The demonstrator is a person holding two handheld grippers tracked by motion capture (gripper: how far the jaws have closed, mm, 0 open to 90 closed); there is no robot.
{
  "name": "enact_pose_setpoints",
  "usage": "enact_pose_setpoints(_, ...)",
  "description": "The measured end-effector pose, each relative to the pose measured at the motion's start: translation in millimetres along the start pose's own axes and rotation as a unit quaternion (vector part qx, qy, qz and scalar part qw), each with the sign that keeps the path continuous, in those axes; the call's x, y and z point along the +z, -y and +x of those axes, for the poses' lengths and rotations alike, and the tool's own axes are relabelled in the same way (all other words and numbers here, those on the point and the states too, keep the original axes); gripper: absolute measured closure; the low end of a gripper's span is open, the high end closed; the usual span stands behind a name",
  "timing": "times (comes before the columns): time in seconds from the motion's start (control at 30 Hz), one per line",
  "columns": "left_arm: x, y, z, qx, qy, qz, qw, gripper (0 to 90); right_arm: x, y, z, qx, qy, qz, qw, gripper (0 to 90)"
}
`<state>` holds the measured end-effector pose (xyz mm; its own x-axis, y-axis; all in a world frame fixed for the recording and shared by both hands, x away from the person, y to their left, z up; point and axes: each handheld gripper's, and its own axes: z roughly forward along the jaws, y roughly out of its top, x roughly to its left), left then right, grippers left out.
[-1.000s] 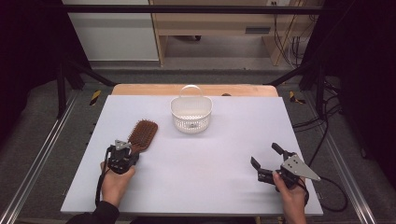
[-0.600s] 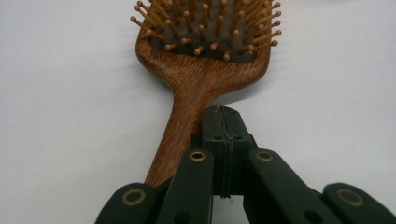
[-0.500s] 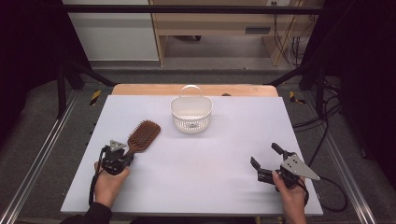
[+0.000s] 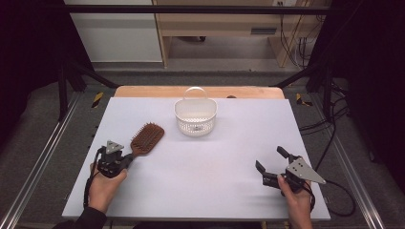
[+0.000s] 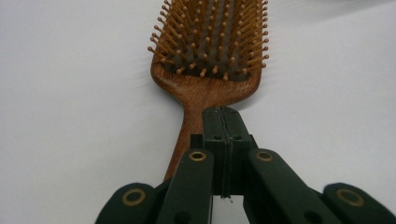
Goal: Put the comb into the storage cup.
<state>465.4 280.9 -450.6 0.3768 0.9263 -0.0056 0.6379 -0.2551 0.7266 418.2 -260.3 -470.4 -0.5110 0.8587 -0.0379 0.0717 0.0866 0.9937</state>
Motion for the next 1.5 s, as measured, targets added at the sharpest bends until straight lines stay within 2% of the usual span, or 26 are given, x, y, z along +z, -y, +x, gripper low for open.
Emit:
enact_pose_setpoints(0.13,-1.3,-4.0,3.9,0.011,-0.001,0.004,0.9999,89.5,-0.3,-0.3,0.3,0.000,-0.002,-0.001,1.0000,5.8)
enact_pose_setpoints(0.27,0.8,-2.6,6.6,0.043,-0.013,0.007,0.9990,86.8,-0.7,-1.2,0.3,-0.001,-0.002,-0.003,1.0000,5.8)
enact_pose_setpoints(0.37,2.5,-2.9,11.2,0.043,-0.010,0.011,0.9990,85.1,-0.2,-1.5,1.3,-0.004,-0.004,-0.003,1.0000,5.8)
enact_pose_setpoints(0.53,-4.0,-9.0,16.8,0.052,-0.005,-0.003,0.9986,80.9,1.1,-0.7,2.2,-0.006,-0.004,0.002,1.0000,5.7)
enact_pose_setpoints(0.73,-15.9,-19.1,26.2,0.052,-0.009,-0.013,0.9985,63.8,1.2,-0.7,2.1,-0.006,-0.003,0.002,1.0000,5.7)
enact_pose_setpoints(0.83,-19.4,-23.6,27.5,0.052,-0.009,-0.014,0.9985,54.8,1.4,-0.6,2.2,-0.006,-0.003,0.003,1.0000,5.7)
enact_pose_setpoints(0.93,-21.2,-26.9,27.4,0.051,-0.018,-0.016,0.9984,45.7,1.7,-0.4,2.0,-0.006,-0.003,0.003,1.0000,5.7)
enact_pose_setpoints(1.13,-17.6,-30.8,27.2,0.052,-0.011,-0.003,0.9986,34.1,1.6,-0.5,1.7,-0.006,-0.003,0.003,1.0000,5.7)
enact_pose_setpoints(1.33,-11.4,-31.9,24.9,0.048,-0.015,0.008,0.9987,17.5,2.1,-0.3,1.7,-0.007,-0.004,0.004,1.0000,5.6)
enact_pose_setpoints(1.5,-7.9,-33.7,22.9,0.051,-0.010,0.015,0.9985,11.4,2.4,-0.1,1.9,-0.006,-0.004,0.006,1.0000,5.6)
